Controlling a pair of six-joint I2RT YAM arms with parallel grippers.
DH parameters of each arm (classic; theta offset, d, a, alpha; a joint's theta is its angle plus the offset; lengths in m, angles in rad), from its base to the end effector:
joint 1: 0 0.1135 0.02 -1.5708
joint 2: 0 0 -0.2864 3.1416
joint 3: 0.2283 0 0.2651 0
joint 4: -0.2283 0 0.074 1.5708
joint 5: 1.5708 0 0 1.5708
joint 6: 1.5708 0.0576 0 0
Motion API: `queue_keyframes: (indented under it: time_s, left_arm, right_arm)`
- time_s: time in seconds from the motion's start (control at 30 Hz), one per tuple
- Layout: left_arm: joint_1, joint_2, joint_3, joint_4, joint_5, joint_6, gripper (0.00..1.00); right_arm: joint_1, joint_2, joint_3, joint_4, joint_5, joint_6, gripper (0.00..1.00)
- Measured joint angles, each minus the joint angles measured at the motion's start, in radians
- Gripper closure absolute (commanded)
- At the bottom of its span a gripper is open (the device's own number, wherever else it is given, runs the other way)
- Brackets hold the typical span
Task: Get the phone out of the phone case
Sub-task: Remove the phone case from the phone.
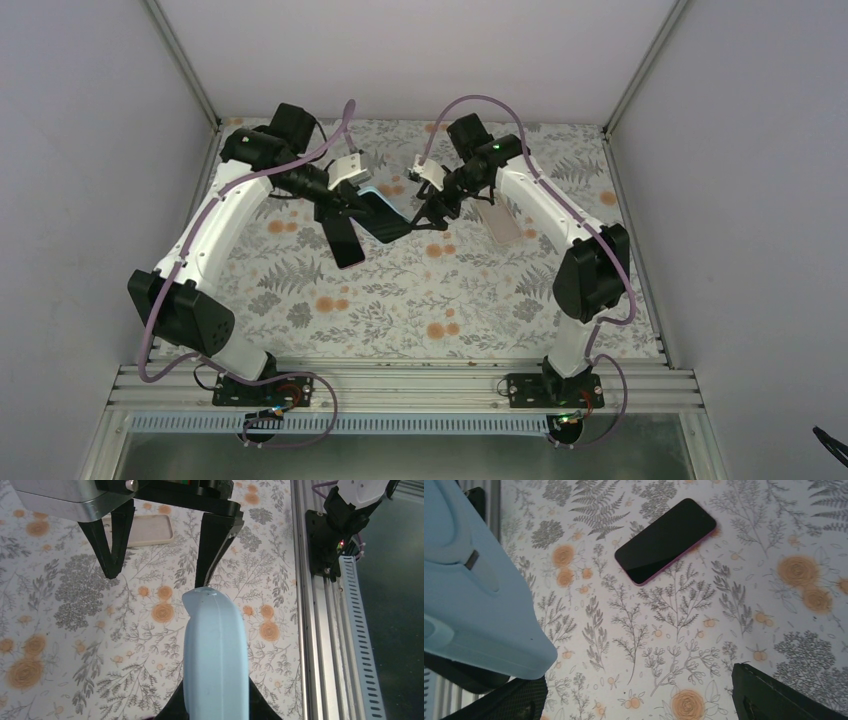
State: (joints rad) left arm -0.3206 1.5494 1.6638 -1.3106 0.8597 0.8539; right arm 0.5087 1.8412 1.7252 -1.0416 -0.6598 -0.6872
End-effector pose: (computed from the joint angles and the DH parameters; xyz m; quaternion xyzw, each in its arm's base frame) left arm 0.2751 -0.1373 0.3851 0.5595 0.7005 -0.3504 0.2712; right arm 0.3391 0.2295 0.3097 -0.5762 0.7279 0.2985 0.2216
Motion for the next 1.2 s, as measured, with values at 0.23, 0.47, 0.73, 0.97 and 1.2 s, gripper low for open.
queue_keyframes:
  time_s: [0.23,0.47,0.73,0.97,1.2]
  left_arm:
    - [0.001,0.002,0.000,0.031,-0.010,0.011,0.98]
    - [0.003,0.041,0.057,-0.009,0.011,0.034,0.98]
    - [0.019,0.103,0.165,-0.143,0.095,0.072,0.98]
    - [0.019,0.155,0.210,-0.193,0.114,0.095,0.98]
    - [0.018,0.145,0.216,-0.186,0.080,0.088,0.98]
  right_arm:
    - [-0.013,0.001,0.000,0.051,0.013,0.057,0.06]
    - [0.005,0.017,0.016,0.032,-0.073,0.039,0.04]
    - [0.016,-0.036,-0.025,0.087,-0.205,0.015,0.03]
    - [0.014,-0.047,-0.049,0.179,-0.275,0.094,0.04]
    - [0.030,-0.066,-0.096,0.315,-0.286,0.196,0.07]
